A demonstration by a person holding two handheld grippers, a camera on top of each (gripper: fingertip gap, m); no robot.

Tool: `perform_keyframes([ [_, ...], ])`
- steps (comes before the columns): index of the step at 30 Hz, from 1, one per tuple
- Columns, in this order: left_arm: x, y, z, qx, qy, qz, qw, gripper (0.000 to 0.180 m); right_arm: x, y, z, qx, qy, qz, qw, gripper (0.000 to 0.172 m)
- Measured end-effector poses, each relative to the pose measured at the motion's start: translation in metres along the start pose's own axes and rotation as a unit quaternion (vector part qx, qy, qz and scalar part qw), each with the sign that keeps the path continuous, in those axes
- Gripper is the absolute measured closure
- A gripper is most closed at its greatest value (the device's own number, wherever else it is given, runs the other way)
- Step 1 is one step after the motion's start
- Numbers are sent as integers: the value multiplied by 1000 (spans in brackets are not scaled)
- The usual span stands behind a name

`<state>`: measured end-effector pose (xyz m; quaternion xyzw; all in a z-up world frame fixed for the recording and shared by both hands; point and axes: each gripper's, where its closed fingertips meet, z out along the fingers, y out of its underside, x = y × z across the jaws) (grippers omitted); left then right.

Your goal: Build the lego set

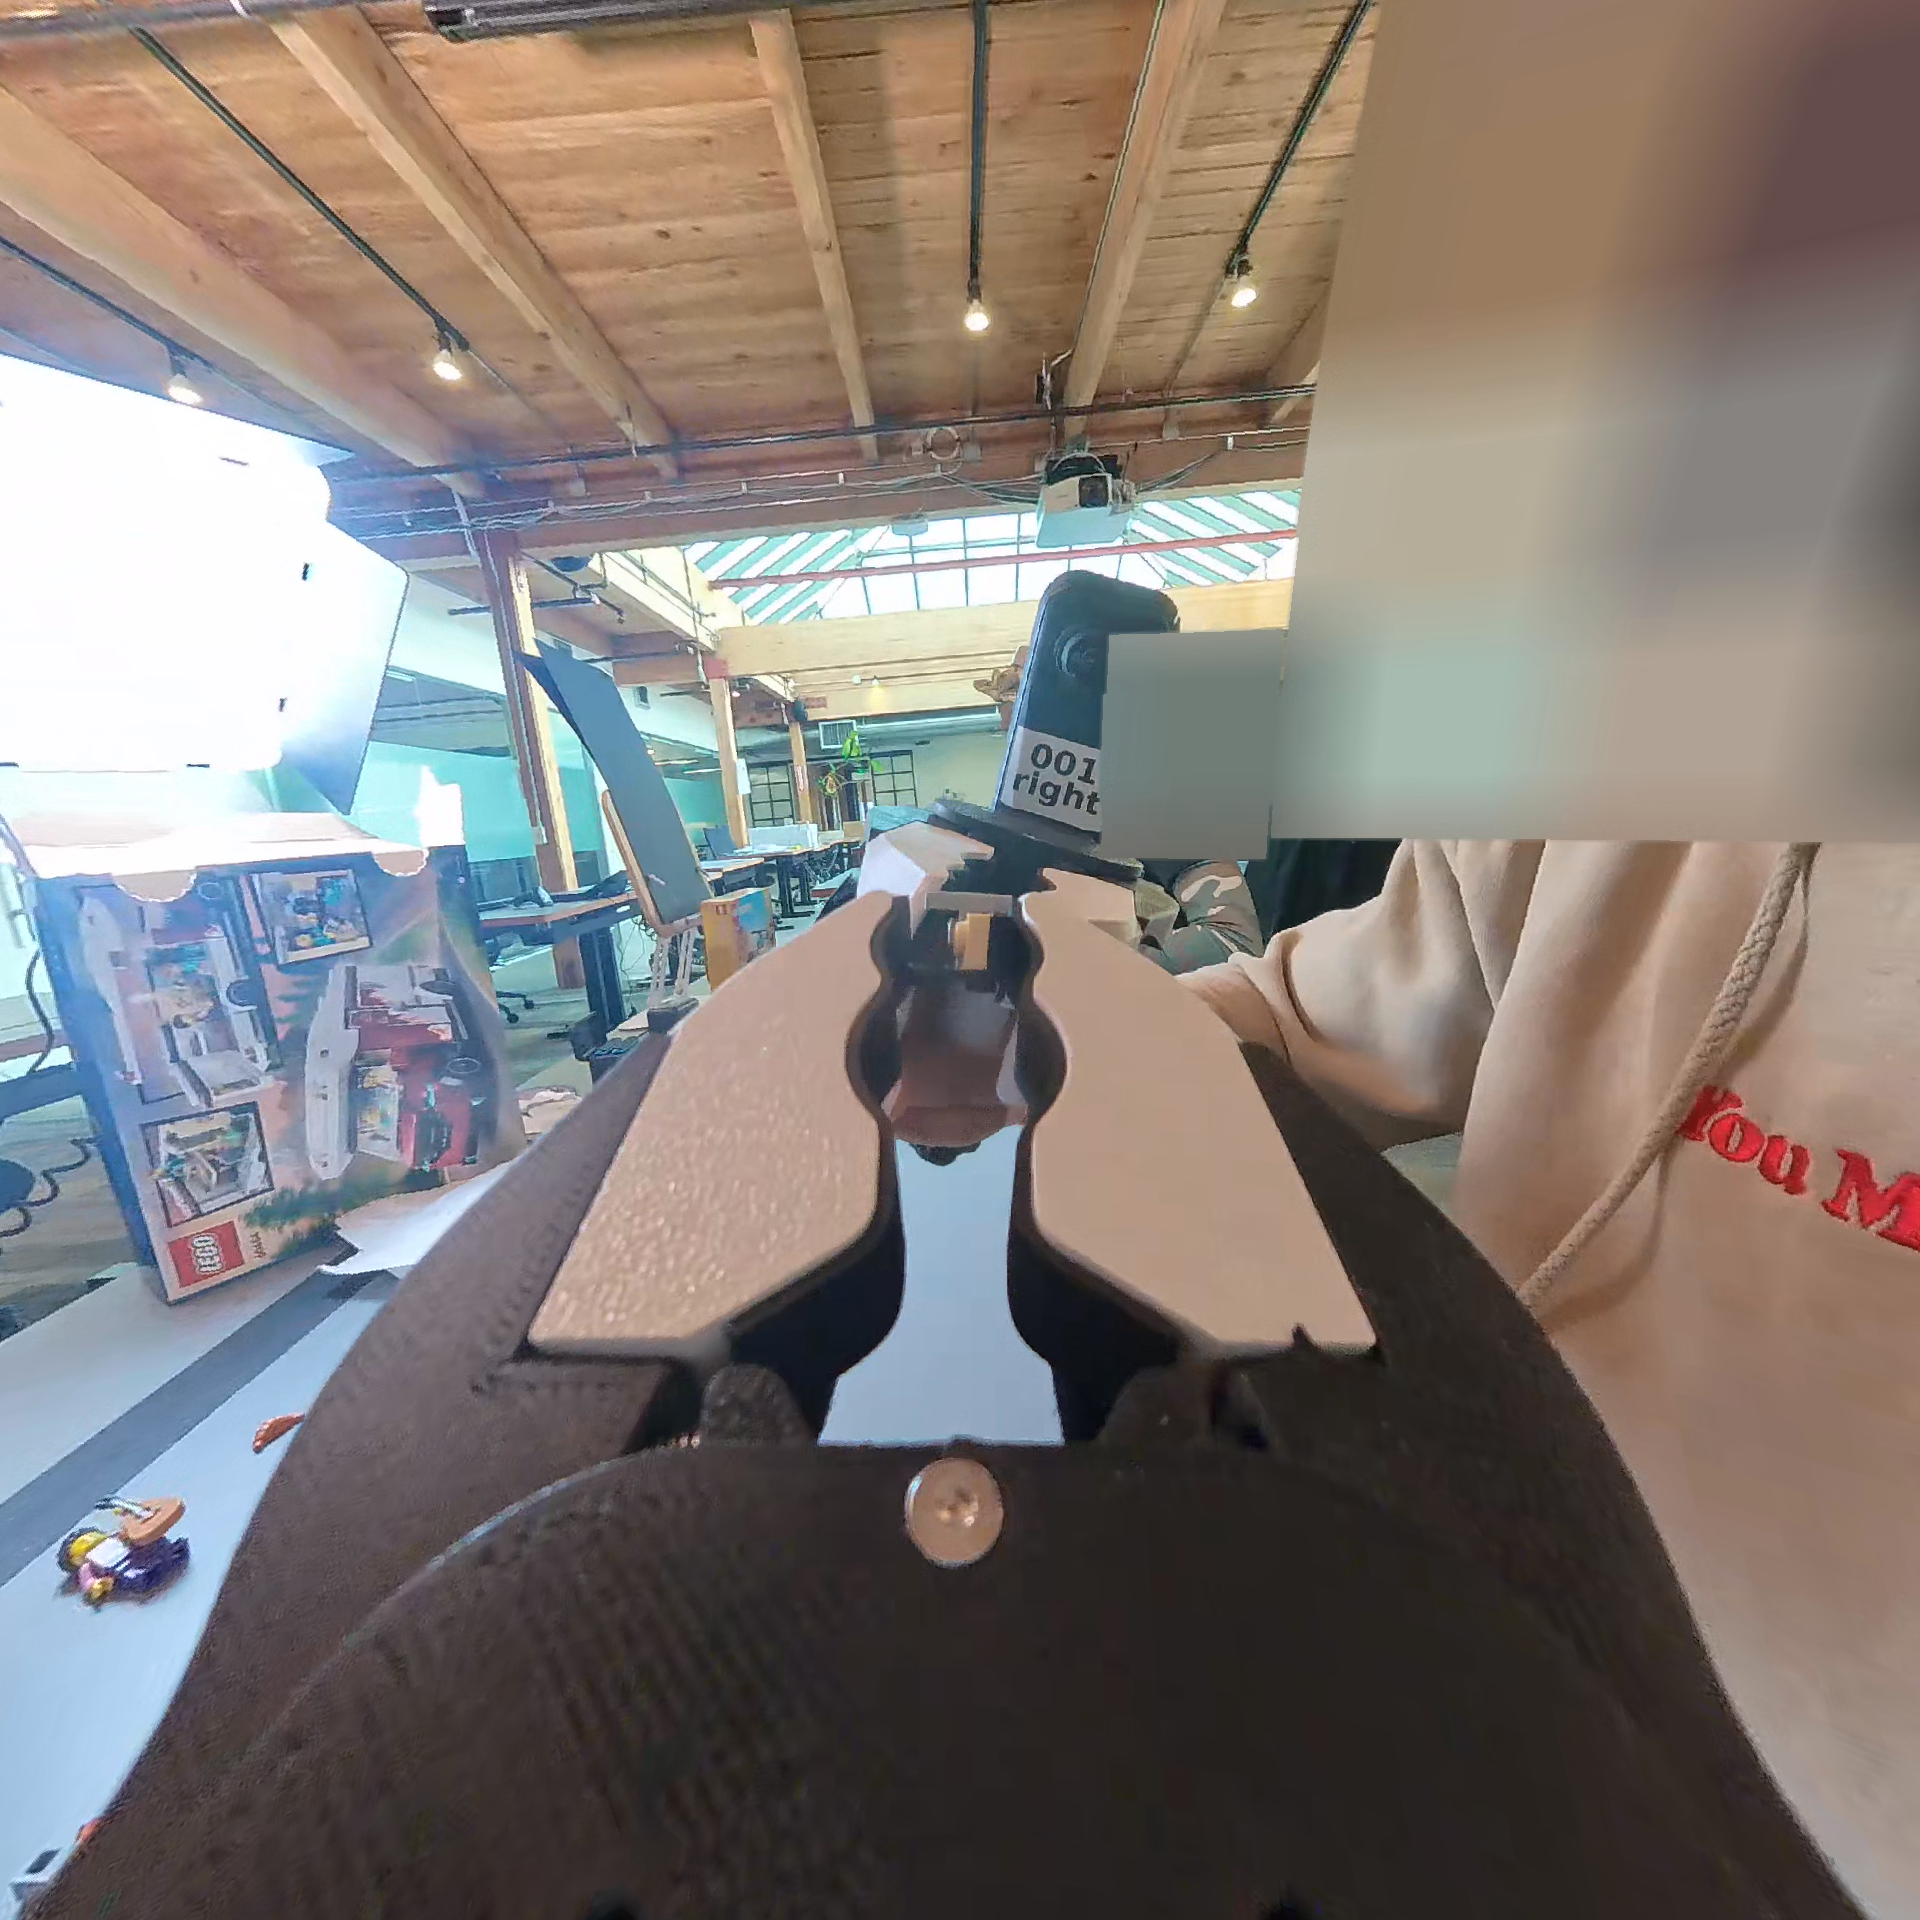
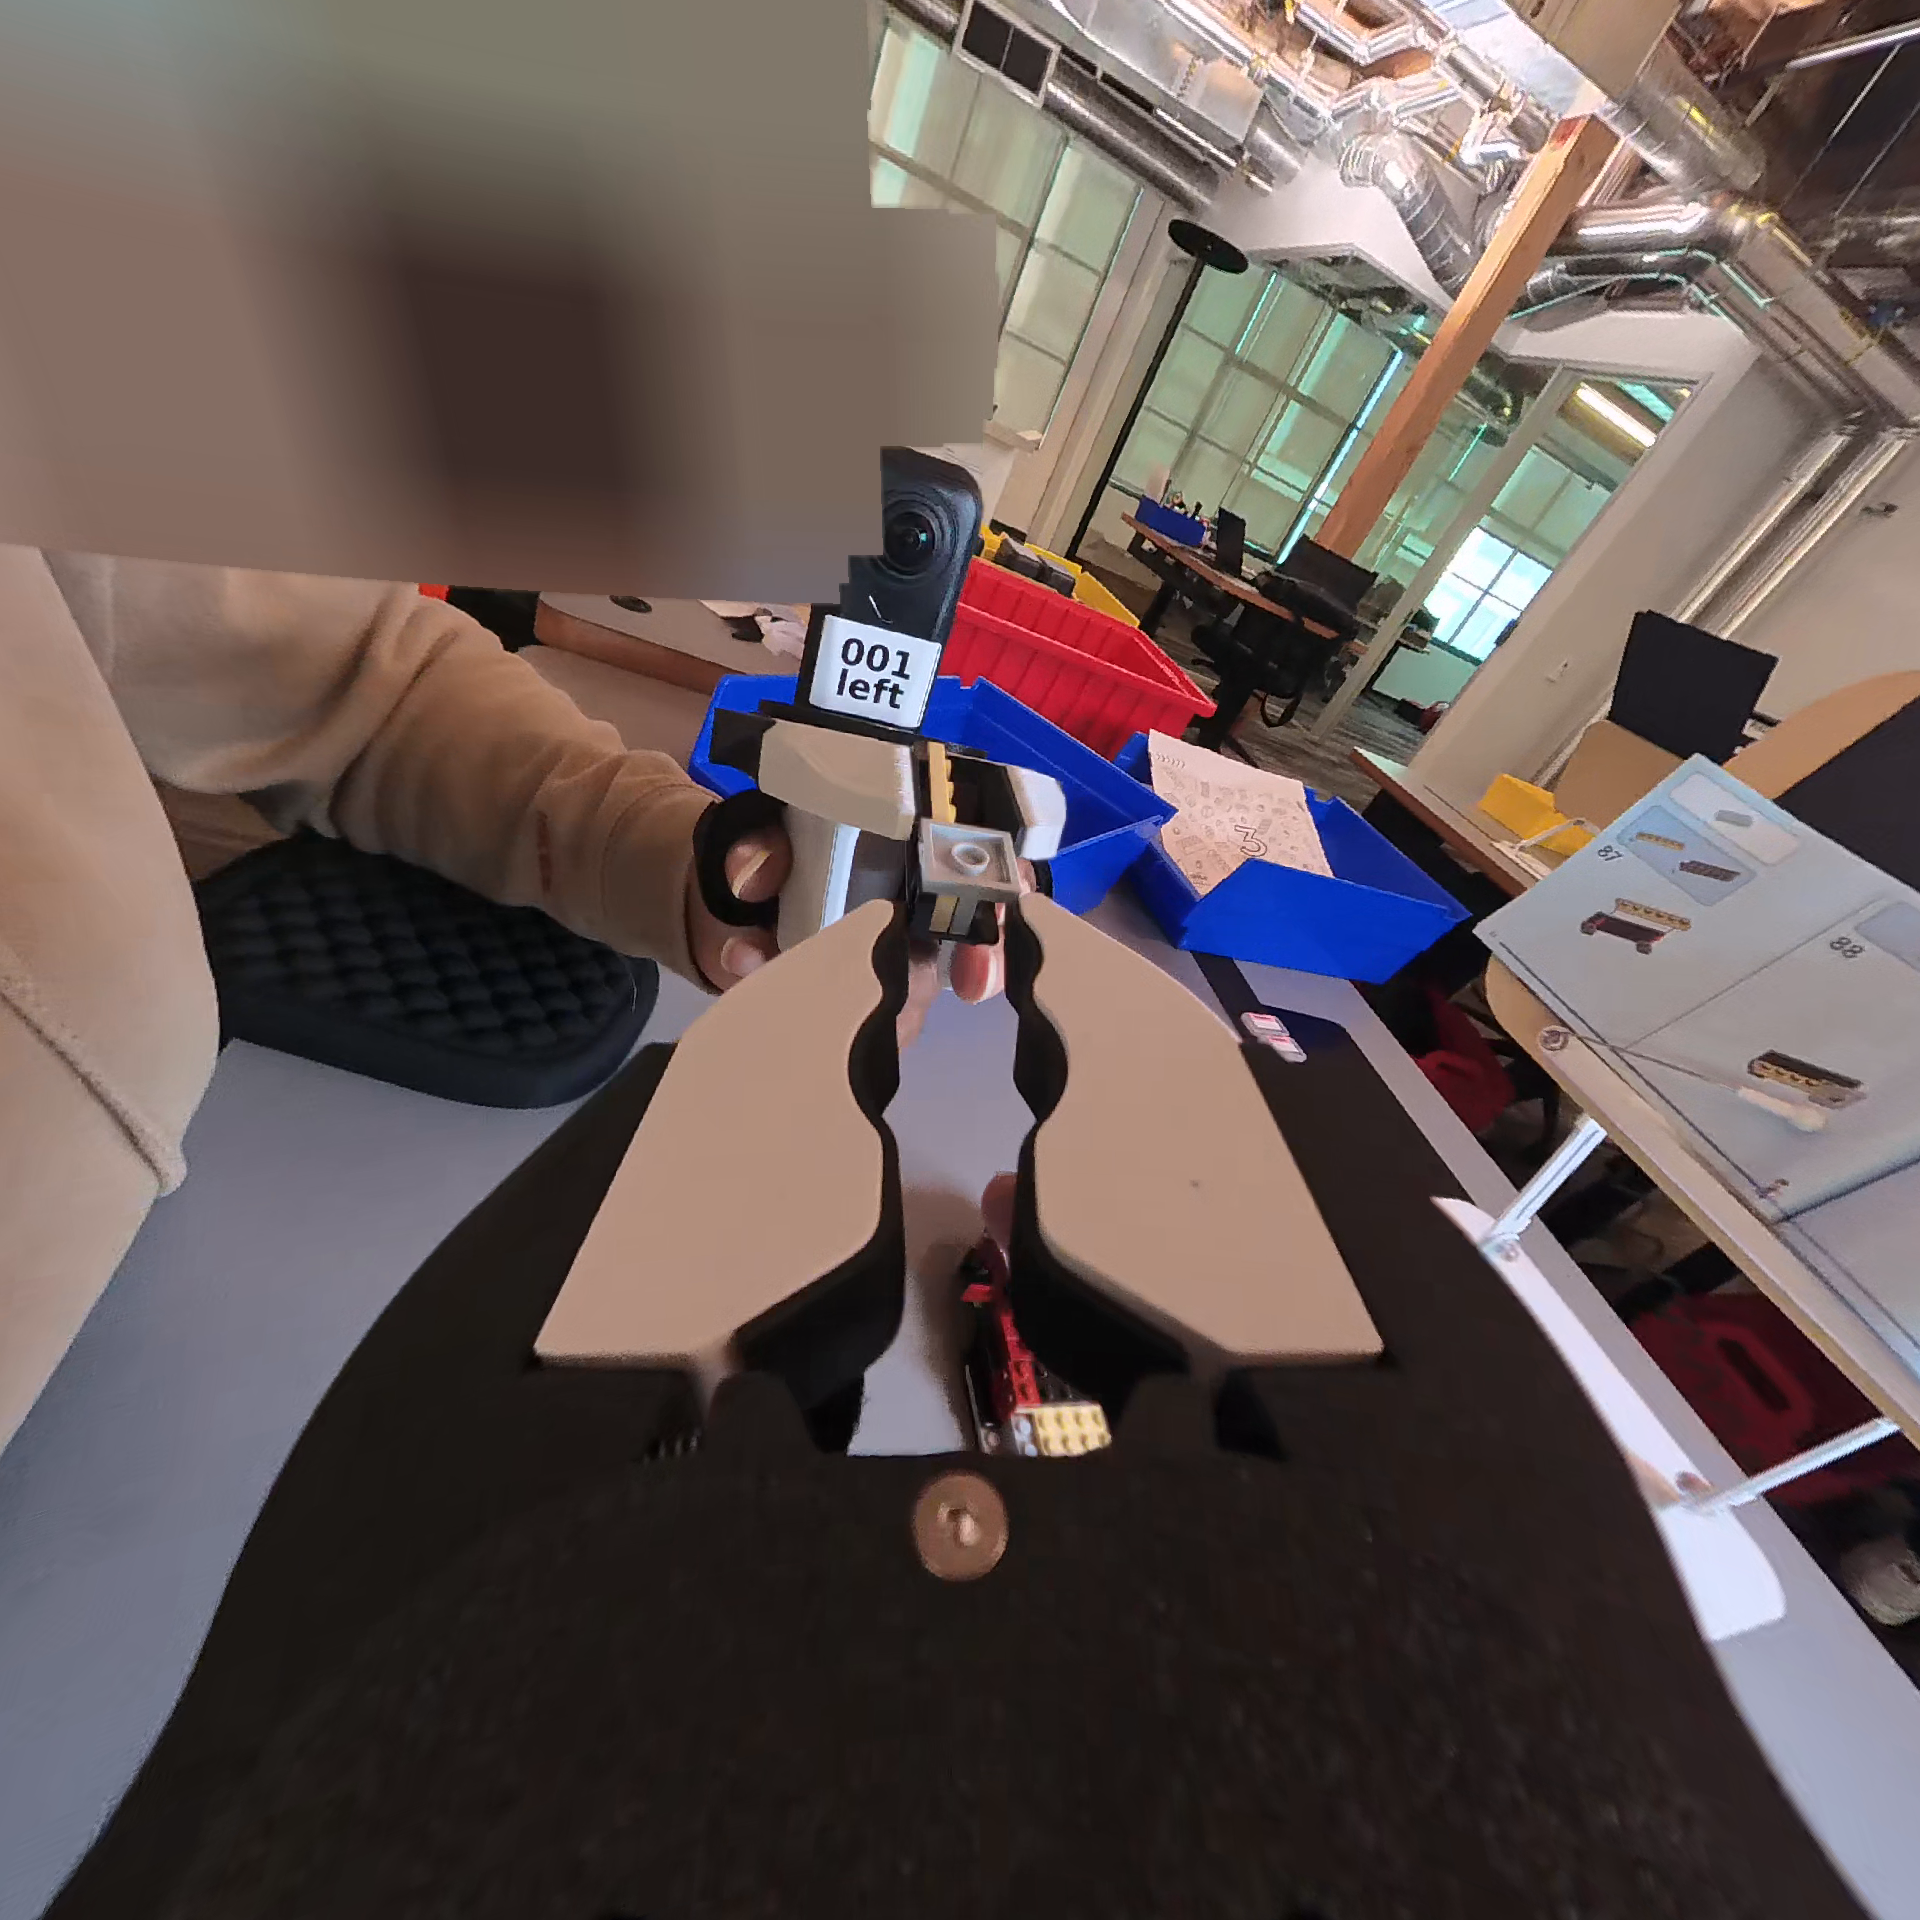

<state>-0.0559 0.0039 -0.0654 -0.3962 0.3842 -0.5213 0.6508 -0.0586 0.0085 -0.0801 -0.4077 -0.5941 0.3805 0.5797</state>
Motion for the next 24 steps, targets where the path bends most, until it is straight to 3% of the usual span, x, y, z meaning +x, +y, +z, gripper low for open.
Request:
perform_keyframes([
  [24,-1,1,-5,18,16,-29,999,162,-1,-1,4,-7,42,-43,998,157],
])
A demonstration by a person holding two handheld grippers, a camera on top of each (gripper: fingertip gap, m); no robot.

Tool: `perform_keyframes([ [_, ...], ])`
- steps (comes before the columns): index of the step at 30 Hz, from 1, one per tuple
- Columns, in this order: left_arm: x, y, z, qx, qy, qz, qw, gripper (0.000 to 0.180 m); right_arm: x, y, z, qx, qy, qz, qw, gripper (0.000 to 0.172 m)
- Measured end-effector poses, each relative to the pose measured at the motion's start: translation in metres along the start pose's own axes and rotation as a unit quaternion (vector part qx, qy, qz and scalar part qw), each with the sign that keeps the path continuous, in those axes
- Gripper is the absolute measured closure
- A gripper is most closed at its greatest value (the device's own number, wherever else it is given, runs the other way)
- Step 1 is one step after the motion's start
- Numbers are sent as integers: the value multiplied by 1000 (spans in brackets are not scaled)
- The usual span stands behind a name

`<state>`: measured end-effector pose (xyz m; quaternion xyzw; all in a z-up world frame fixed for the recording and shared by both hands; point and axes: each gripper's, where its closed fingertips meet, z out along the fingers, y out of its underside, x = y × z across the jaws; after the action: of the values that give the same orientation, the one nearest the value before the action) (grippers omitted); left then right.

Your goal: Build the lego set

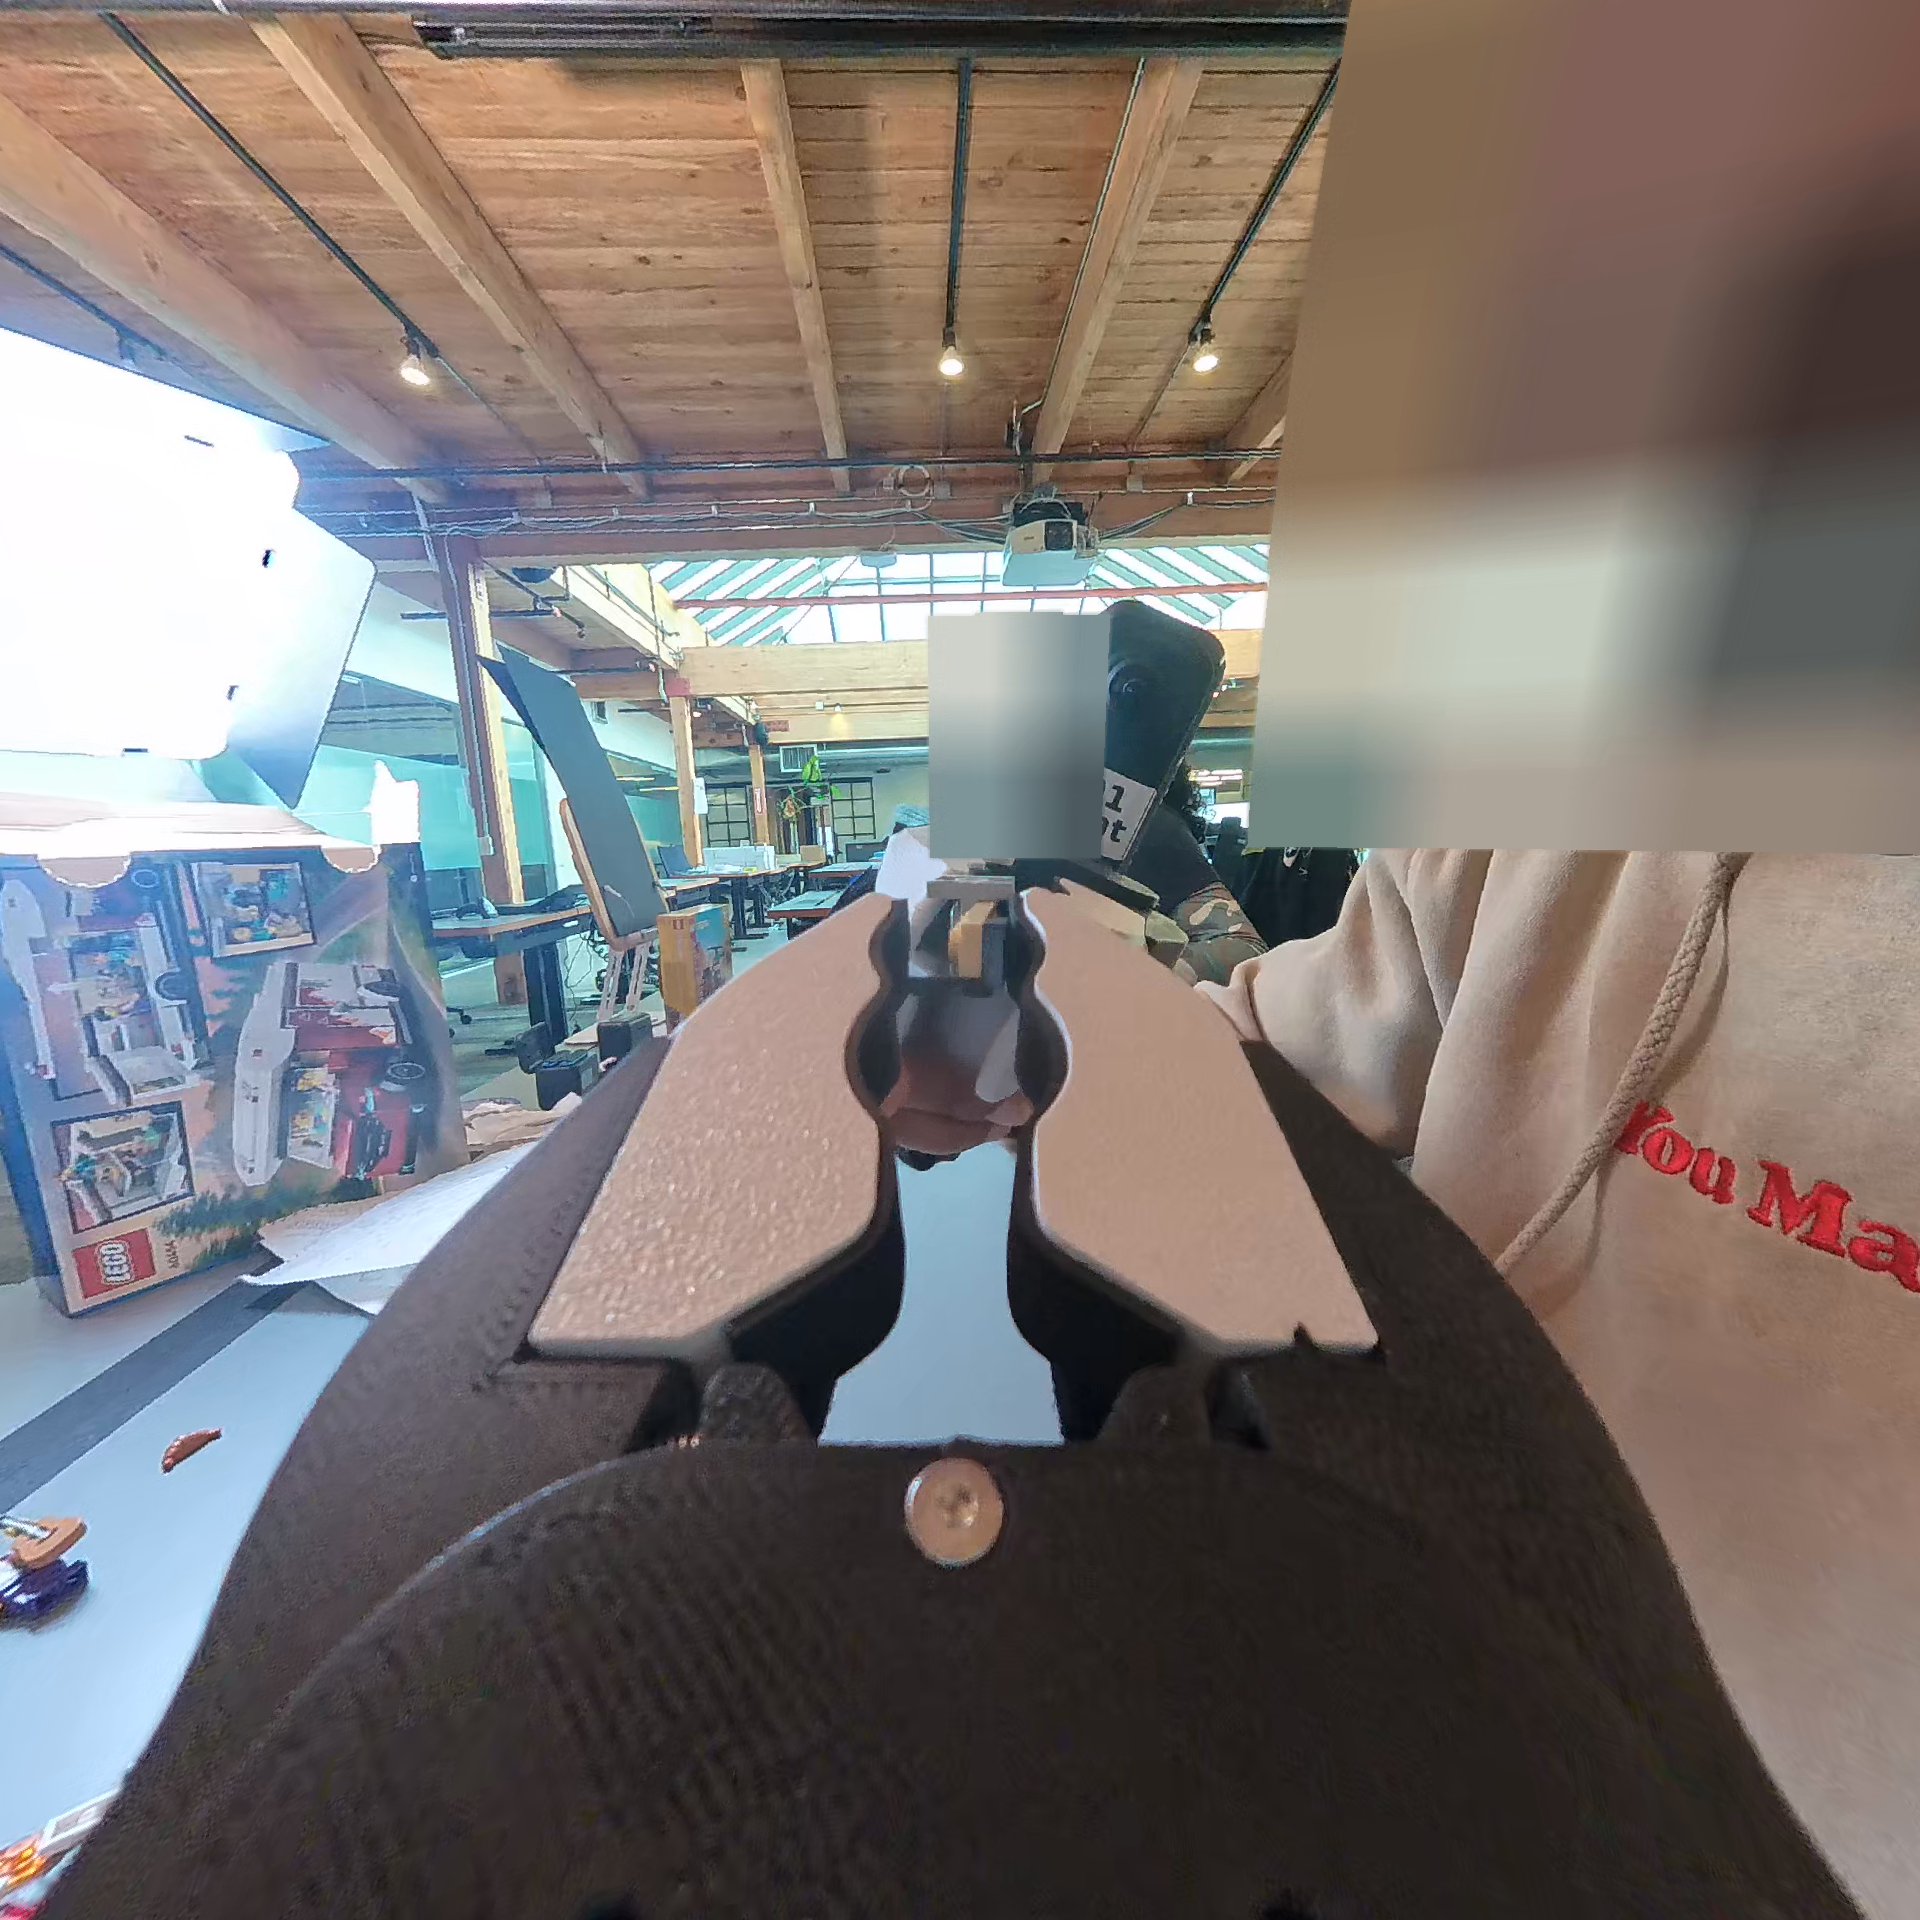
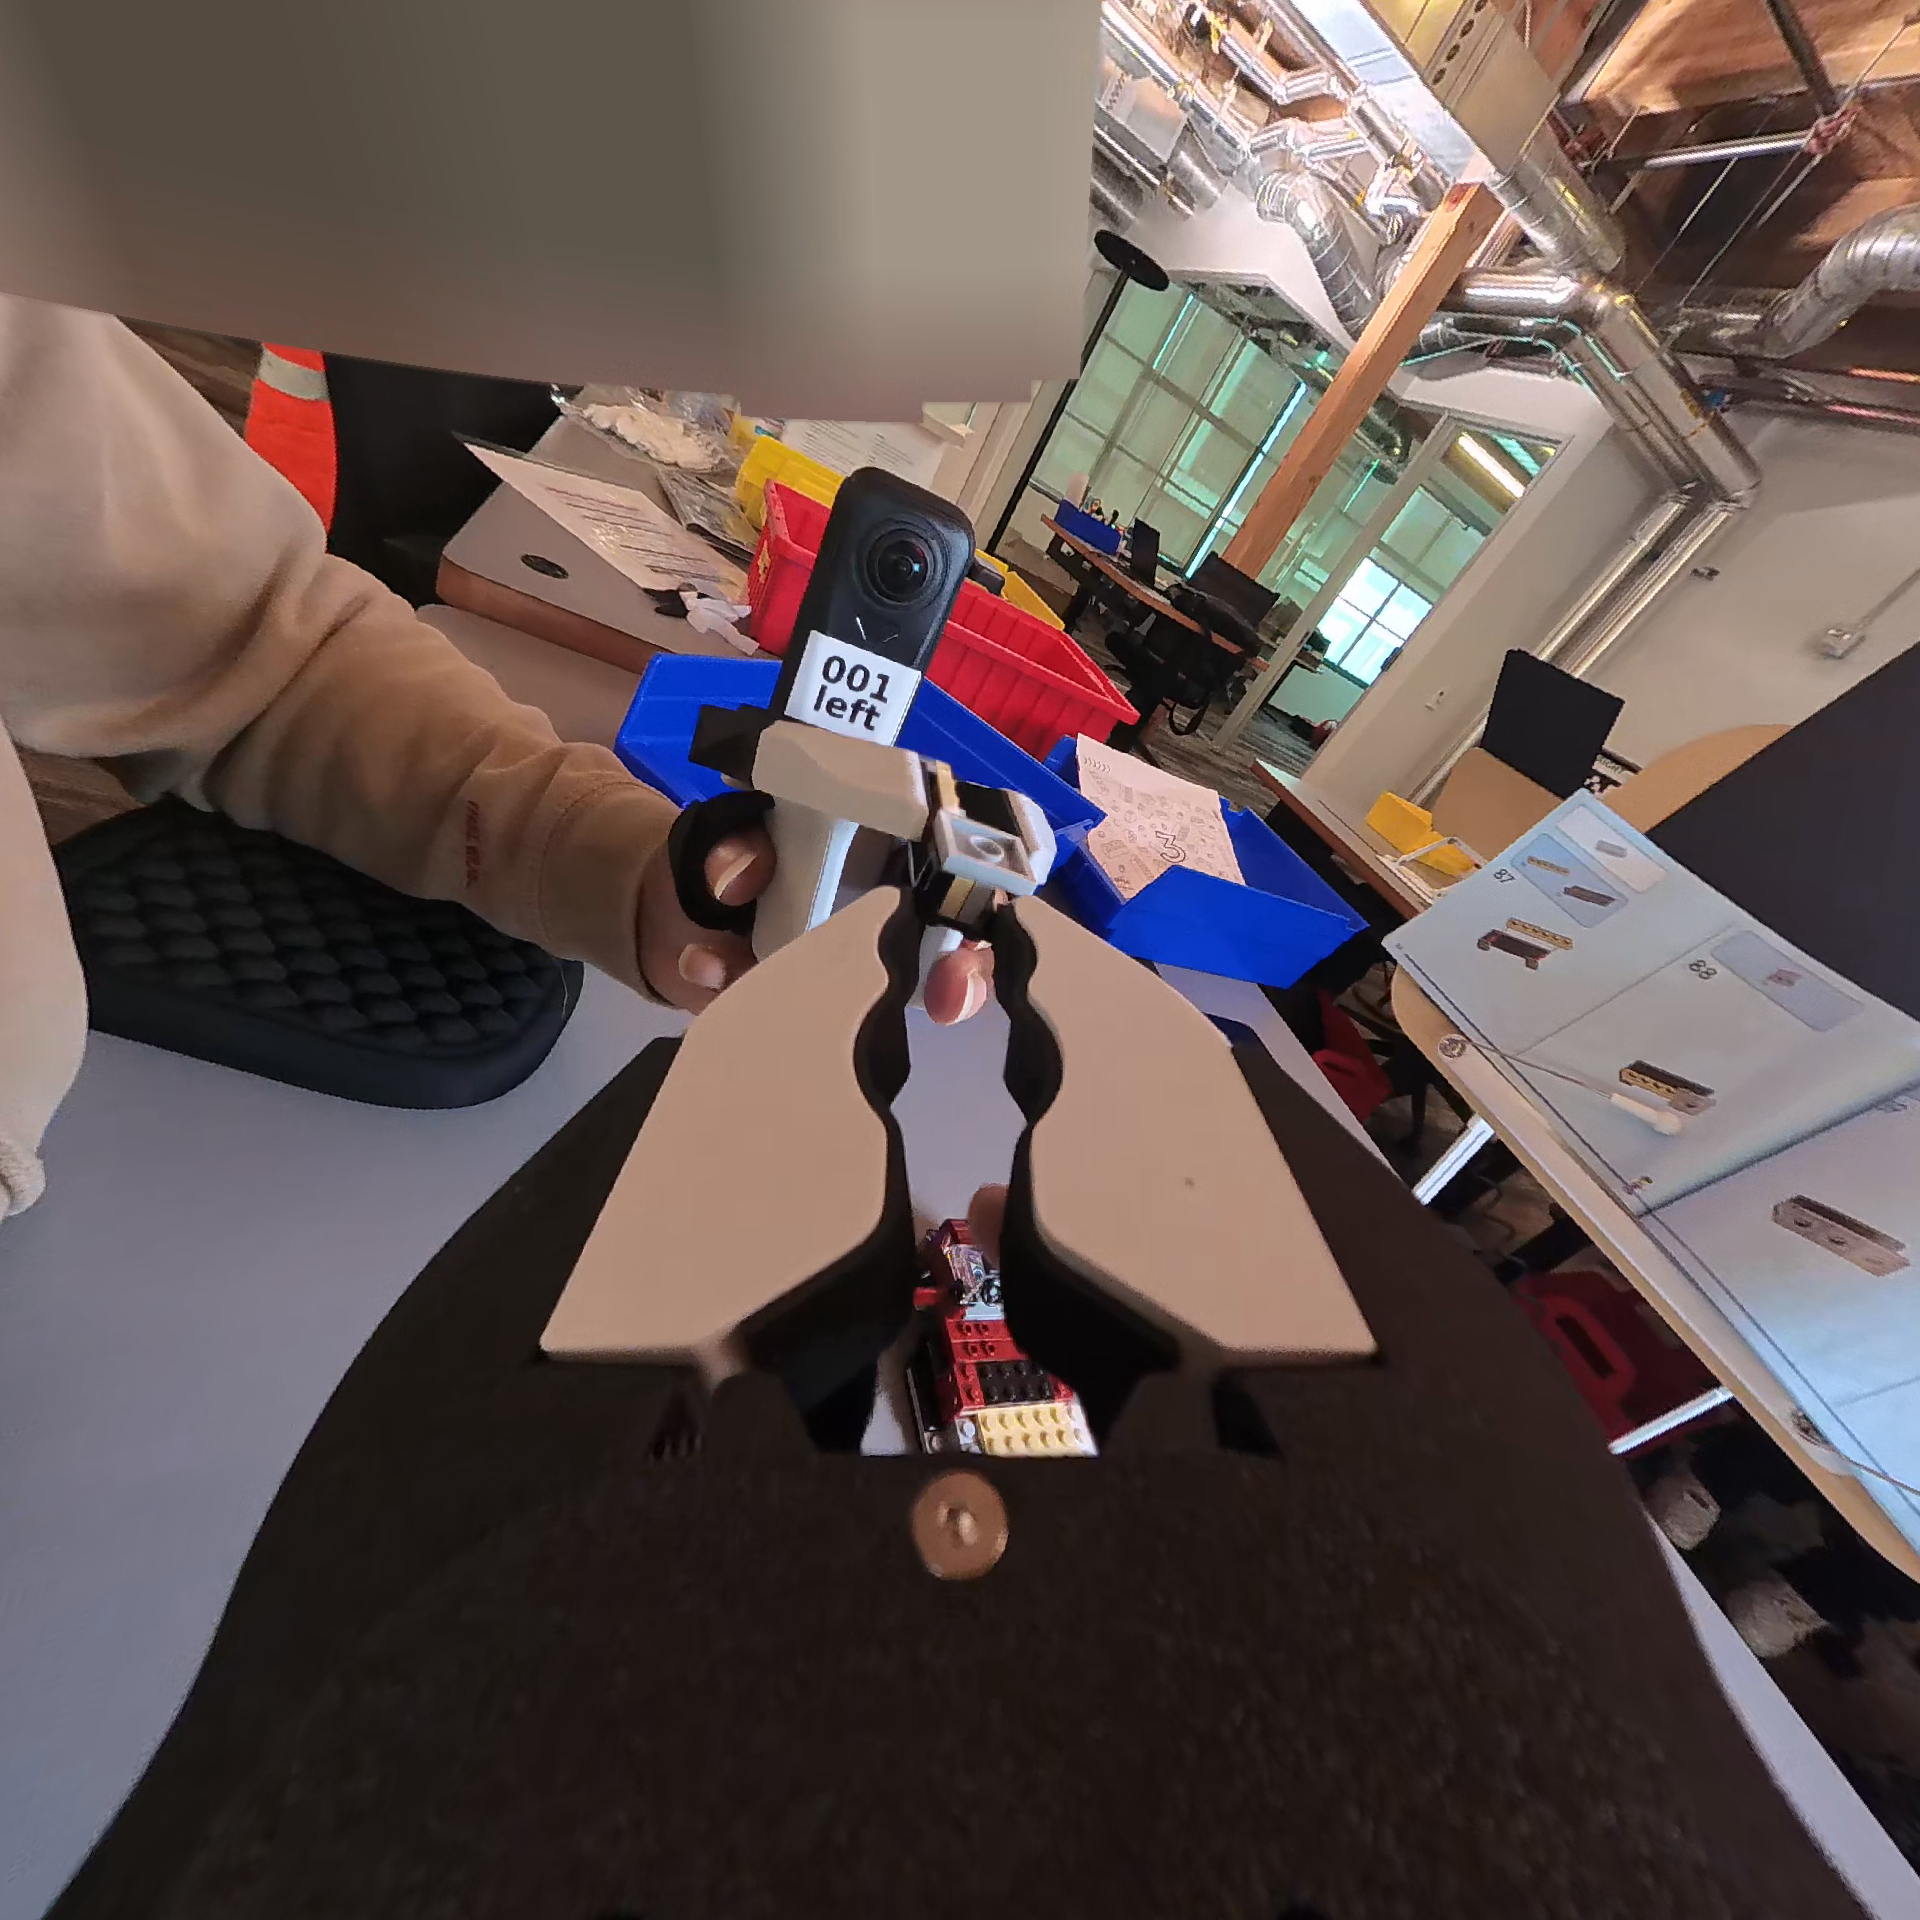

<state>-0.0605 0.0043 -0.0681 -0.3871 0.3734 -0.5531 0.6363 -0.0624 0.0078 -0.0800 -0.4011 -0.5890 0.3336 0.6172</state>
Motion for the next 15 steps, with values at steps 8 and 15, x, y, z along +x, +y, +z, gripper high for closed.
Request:
perform_keyframes([
  [8,11,20,0,-93,4,116,989,163,-10,22,-10,-9,-73,66,995,134],
  [15,15,50,-7,-152,10,143,978,163,-31,41,-12,-18,-100,86,991,154],
])
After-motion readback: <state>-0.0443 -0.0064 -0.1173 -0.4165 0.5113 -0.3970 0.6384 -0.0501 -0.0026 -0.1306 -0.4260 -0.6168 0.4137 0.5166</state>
